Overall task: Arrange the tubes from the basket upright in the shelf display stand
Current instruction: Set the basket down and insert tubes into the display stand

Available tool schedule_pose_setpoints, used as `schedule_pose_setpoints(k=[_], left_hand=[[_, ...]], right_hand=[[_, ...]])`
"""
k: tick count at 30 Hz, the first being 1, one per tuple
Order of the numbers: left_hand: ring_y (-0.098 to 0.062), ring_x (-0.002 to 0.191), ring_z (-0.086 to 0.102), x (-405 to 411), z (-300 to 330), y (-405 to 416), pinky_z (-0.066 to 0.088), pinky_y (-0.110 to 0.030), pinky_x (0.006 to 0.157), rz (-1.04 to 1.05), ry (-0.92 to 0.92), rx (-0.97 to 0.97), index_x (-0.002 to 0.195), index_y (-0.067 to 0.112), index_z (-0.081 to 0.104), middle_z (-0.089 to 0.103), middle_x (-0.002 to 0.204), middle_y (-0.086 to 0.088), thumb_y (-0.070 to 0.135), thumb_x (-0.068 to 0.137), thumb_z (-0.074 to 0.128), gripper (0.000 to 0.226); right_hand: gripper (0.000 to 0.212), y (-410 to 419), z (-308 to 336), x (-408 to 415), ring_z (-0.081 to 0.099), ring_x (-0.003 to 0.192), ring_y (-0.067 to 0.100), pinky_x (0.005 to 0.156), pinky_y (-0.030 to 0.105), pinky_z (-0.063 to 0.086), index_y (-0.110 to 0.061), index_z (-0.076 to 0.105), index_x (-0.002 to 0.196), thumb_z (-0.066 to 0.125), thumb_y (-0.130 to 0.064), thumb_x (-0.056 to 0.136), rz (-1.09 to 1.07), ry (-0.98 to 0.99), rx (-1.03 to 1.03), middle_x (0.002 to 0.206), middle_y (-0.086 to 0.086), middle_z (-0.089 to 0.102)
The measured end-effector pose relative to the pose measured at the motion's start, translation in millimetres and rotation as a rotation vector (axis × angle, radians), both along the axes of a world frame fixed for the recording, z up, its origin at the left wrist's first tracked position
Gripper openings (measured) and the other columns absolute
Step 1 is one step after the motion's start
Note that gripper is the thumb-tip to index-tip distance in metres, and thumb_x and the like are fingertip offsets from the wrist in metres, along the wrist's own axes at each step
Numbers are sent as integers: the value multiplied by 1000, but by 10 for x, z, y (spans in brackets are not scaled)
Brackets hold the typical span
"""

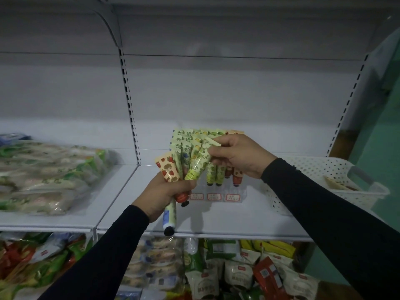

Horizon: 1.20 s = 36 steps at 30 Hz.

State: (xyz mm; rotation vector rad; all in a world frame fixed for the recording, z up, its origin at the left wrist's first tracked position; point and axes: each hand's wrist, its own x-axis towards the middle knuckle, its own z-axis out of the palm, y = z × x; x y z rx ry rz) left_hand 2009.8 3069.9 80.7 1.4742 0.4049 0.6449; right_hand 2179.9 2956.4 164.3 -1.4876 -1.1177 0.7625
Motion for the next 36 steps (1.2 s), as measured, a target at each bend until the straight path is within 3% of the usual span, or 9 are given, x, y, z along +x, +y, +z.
schedule_pose_setpoints(k=[4,10,12,15,18,24,31,36], left_hand=[[-25,68,63,-12,-16,5,52,-36,61,-2,38,51,101,2,68,67,80,-13,14,68,76,35],[-21,64,59,-53,-128,175,50,-38,64,100,105,70,92,4,65,63,71,-7,9,73,78,24],[-20,59,57,-77,-216,259,50,-38,62,174,124,74,86,7,62,60,65,-6,0,81,72,14],[-22,56,52,-128,-362,375,49,-38,58,304,113,18,93,5,56,54,66,-11,0,78,73,23],[-22,56,50,-179,-487,440,52,-34,53,392,73,-2,93,7,55,52,69,-12,-1,80,71,22],[-25,63,53,-210,-581,498,55,-46,65,419,30,-4,86,12,56,53,71,-9,14,67,72,25],[-21,55,55,-185,-652,537,55,-39,60,414,21,-14,90,9,56,54,71,-10,-3,84,68,18],[-18,53,57,-185,-643,529,54,-34,54,398,17,-29,95,6,55,55,73,-12,-4,85,67,18]], right_hand=[[11,36,-11,-16,66,75,9,78,22,59,-6,67,101,60,-13,94,-32,38,8,105,1,63],[11,17,-5,73,74,80,12,82,33,60,-17,74,93,67,-25,91,-242,-237,118,99,0,73],[12,-24,20,107,73,72,7,79,27,59,-21,75,91,67,-29,92,-334,-397,137,93,-8,74],[14,-89,31,153,67,63,-4,66,7,49,-19,76,91,66,-28,92,-408,-564,155,80,-19,69],[15,-130,-21,216,63,73,-9,65,-2,41,-17,78,93,68,-29,90,-452,-662,143,85,-20,67],[16,-181,-177,280,60,82,1,80,16,44,-15,79,92,69,-28,89,-472,-766,96,94,-8,73],[16,-96,-335,266,63,70,-3,63,-2,39,-17,78,88,68,-29,90,-449,-777,50,82,-7,74],[16,-84,-332,255,67,73,9,66,5,44,-18,78,89,67,-29,91,-439,-814,25,83,-6,74]])
